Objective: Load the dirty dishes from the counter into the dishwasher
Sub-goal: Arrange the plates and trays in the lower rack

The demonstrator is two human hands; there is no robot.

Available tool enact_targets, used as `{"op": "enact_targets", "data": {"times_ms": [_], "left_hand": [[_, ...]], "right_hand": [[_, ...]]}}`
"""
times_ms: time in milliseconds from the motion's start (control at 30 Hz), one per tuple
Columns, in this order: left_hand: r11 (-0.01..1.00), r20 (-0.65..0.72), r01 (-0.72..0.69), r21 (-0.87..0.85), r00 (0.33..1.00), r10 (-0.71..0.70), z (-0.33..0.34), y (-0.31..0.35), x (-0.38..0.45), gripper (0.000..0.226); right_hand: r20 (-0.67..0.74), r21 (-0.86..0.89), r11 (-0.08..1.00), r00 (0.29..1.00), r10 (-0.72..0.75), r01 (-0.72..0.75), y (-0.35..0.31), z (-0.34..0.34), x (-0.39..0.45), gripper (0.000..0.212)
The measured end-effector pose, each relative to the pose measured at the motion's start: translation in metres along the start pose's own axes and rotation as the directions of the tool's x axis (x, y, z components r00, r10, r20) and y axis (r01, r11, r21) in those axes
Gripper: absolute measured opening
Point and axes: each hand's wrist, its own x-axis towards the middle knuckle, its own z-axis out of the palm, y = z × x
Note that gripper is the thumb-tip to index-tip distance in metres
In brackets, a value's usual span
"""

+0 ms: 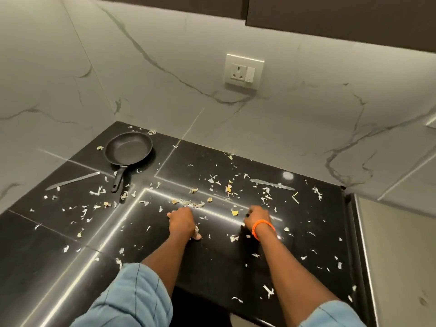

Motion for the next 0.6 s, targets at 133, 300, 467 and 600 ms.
{"op": "enact_targets", "data": {"times_ms": [133, 300, 467, 600], "left_hand": [[0.997, 0.013, 0.031, -0.076, 0.999, -0.031, -0.019, 0.010, 0.013, 0.064], [0.995, 0.005, 0.053, -0.089, 0.999, -0.052, -0.025, 0.014, 0.019, 0.050], [0.996, 0.027, 0.068, -0.059, 0.997, -0.066, -0.031, 0.019, 0.025, 0.045], [0.993, 0.017, 0.078, -0.090, 0.997, -0.077, -0.033, 0.020, 0.032, 0.049]], "right_hand": [[-0.080, -0.032, 0.998, 0.995, -0.050, 0.048, -0.009, -0.030, 0.048, 0.025], [-0.104, -0.192, 0.975, 0.985, -0.134, 0.112, -0.015, -0.057, 0.108, 0.037], [-0.150, -0.326, 0.936, 0.970, -0.190, 0.133, -0.012, -0.044, 0.131, 0.029], [-0.195, -0.423, 0.888, 0.938, -0.286, 0.183, -0.029, -0.032, 0.124, 0.020]]}}
